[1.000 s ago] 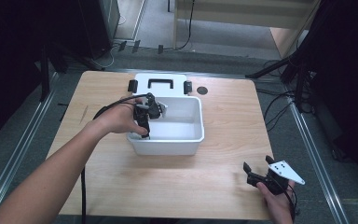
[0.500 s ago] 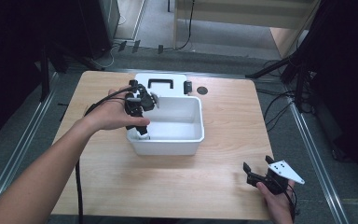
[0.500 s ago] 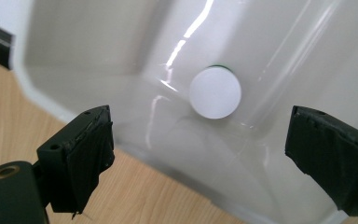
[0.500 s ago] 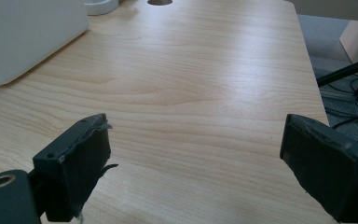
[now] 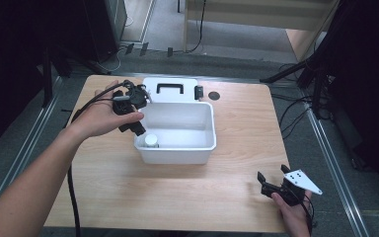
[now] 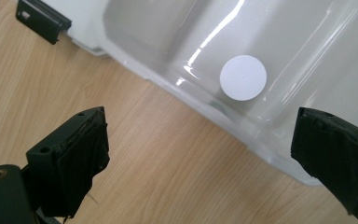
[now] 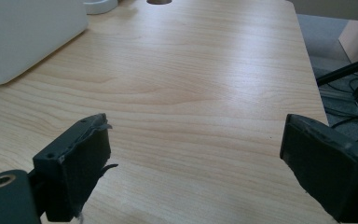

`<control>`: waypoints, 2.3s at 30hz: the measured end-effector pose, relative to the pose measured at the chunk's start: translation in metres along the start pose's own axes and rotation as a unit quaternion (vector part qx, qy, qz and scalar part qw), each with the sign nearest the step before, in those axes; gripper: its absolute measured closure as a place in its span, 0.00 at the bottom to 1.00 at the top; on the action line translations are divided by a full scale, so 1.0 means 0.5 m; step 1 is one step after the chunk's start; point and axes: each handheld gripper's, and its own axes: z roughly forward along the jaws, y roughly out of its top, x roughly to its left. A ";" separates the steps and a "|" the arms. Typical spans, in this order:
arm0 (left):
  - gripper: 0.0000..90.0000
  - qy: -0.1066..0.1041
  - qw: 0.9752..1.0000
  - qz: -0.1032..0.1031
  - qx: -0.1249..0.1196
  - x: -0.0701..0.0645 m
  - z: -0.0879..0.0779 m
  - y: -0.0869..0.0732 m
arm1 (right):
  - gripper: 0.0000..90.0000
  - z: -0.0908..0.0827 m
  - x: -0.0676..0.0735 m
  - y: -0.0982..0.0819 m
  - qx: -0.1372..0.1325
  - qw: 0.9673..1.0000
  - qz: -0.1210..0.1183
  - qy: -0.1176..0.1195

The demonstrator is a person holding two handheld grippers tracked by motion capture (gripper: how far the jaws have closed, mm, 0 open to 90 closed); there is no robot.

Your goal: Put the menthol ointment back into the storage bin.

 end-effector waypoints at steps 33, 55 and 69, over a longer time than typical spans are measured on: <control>0.07 0.020 0.985 -0.144 -0.089 0.047 0.058 -0.224 | 0.10 0.001 0.001 0.000 0.002 1.000 -0.003 -0.002; 0.08 0.039 0.935 -0.243 -0.257 0.004 0.125 -0.384 | 0.10 0.001 0.002 0.000 0.000 1.000 -0.004 -0.002; 0.08 0.089 0.882 -0.310 -0.344 -0.037 0.161 -0.498 | 0.10 0.001 0.003 0.000 0.001 1.000 -0.005 -0.002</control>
